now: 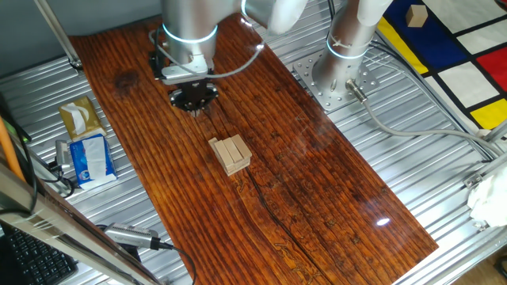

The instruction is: Play Jenga

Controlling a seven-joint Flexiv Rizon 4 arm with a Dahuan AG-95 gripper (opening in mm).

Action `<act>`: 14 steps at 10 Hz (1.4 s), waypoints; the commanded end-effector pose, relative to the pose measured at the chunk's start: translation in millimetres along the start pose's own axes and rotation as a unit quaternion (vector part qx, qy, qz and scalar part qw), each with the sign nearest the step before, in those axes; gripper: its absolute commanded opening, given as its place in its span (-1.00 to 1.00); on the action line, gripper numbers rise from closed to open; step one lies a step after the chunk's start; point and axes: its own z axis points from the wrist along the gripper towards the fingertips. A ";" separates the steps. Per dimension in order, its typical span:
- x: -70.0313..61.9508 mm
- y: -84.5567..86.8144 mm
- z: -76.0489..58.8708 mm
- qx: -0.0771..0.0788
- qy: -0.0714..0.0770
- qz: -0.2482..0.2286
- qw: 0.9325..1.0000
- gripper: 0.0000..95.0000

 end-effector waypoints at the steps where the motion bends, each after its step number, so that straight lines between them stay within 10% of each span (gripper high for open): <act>1: -0.4 -0.2 0.0 -0.031 -0.025 -0.018 0.999 -1.00; 14: -0.4 -0.2 0.0 -0.036 -0.008 -0.043 0.998 -1.00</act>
